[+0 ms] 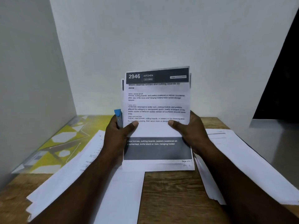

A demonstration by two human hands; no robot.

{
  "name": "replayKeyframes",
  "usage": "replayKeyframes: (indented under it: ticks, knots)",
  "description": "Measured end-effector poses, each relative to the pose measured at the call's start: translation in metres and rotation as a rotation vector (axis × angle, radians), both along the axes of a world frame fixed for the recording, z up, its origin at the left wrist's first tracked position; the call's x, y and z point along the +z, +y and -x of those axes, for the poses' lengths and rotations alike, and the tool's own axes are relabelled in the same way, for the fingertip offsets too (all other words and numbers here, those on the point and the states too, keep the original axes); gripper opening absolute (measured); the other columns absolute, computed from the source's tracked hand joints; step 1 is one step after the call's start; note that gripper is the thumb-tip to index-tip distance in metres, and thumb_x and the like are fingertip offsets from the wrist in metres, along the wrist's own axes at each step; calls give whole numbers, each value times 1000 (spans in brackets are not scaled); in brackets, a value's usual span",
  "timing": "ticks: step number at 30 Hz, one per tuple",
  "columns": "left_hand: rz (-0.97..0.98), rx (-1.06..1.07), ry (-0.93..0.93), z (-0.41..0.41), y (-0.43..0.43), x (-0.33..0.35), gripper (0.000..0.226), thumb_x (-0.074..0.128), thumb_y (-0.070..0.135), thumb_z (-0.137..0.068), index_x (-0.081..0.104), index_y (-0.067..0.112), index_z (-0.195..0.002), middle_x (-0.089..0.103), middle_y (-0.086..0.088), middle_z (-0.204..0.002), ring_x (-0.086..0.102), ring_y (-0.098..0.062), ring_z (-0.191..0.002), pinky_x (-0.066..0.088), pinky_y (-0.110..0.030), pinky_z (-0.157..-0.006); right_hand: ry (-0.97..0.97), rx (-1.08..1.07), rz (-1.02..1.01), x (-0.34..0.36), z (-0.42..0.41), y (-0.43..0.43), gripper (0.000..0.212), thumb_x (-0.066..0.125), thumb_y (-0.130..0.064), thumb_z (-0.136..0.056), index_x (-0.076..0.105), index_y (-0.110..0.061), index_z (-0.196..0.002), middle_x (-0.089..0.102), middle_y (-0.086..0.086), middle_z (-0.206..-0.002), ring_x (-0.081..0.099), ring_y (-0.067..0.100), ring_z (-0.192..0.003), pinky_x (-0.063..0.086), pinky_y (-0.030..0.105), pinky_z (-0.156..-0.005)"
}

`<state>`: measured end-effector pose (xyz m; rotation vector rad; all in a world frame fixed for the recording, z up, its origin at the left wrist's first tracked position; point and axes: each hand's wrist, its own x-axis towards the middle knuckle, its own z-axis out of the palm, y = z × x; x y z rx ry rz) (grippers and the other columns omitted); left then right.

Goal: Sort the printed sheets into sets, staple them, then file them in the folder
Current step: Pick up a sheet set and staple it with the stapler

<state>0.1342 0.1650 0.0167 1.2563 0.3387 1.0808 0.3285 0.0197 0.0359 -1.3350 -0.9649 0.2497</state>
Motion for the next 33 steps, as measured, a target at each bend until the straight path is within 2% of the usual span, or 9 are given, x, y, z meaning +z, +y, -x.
replayKeyframes:
  ticks: [9, 14, 16, 19, 21, 25, 28, 31, 33]
  knots:
    - [-248, 112, -14, -5, -13, 16, 24, 71, 6, -97, 63, 21, -113, 79, 15, -101, 75, -4, -93, 57, -18, -76, -90, -110, -214, 24, -2, -11, 37, 85, -7, -86, 68, -31, -110, 79, -15, -102, 76, 7, -96, 61, 22, -81]
    - [-247, 9, 127, -11, -5, -3, 30, 71, 2, -96, 62, 9, -124, 78, -2, -118, 75, -25, -109, 62, -34, -89, 80, 11, -98, 2, -2, -7, 43, 87, -11, -83, 69, -15, -122, 81, -1, -110, 78, 20, -101, 63, 30, -81]
    - [-217, -17, 158, -14, -5, -12, 32, 71, -3, -95, 61, 5, -124, 78, -6, -119, 74, -28, -110, 61, -34, -85, 96, 4, -5, -11, -4, -4, 41, 88, -15, -82, 73, -15, -121, 82, 1, -108, 79, 22, -99, 65, 39, -84]
    - [-167, -62, 177, -18, -6, -18, 34, 77, 7, -90, 62, 12, -121, 77, -8, -118, 74, -33, -110, 61, -48, -90, 87, -82, 54, -22, -5, 1, 32, 89, -17, -84, 75, -18, -113, 81, 4, -107, 79, 19, -92, 65, 39, -81]
    - [-234, 1, 205, -18, -4, -16, 34, 79, 19, -86, 65, 18, -116, 79, -2, -113, 76, -26, -104, 62, -47, -90, 81, -120, 31, -21, -8, 4, 28, 87, -16, -86, 75, -22, -110, 81, 2, -105, 79, 17, -89, 64, 34, -76]
    - [-244, 108, 182, -17, -2, -9, 28, 82, 18, -90, 64, 23, -112, 80, 5, -102, 78, -16, -92, 61, -28, -75, 22, -154, -48, -9, -10, 5, 25, 88, -19, -85, 75, -30, -103, 81, -6, -100, 78, 15, -92, 63, 38, -81]
    - [-206, 58, 186, -18, 1, -10, 36, 85, 25, -87, 66, 18, -116, 80, 0, -107, 78, -22, -98, 62, -34, -78, 24, -115, -8, -13, -6, 7, 30, 92, -30, -79, 76, -30, -104, 81, -6, -101, 78, 16, -94, 63, 41, -86]
    - [-232, 52, 274, -19, 3, -17, 37, 86, 35, -86, 68, 20, -115, 80, -1, -106, 77, -26, -99, 62, -44, -85, 151, 5, 45, -23, -2, 9, 61, 94, -46, -65, 75, -21, -117, 81, 4, -108, 78, 28, -99, 62, 56, -92]
    - [-253, 82, 318, -20, 3, -21, 28, 84, 33, -89, 69, 22, -111, 80, 2, -102, 77, -22, -96, 60, -40, -81, 192, 6, 60, -28, -3, 10, 58, 94, -42, -68, 74, -19, -117, 81, 6, -106, 79, 30, -98, 61, 59, -93]
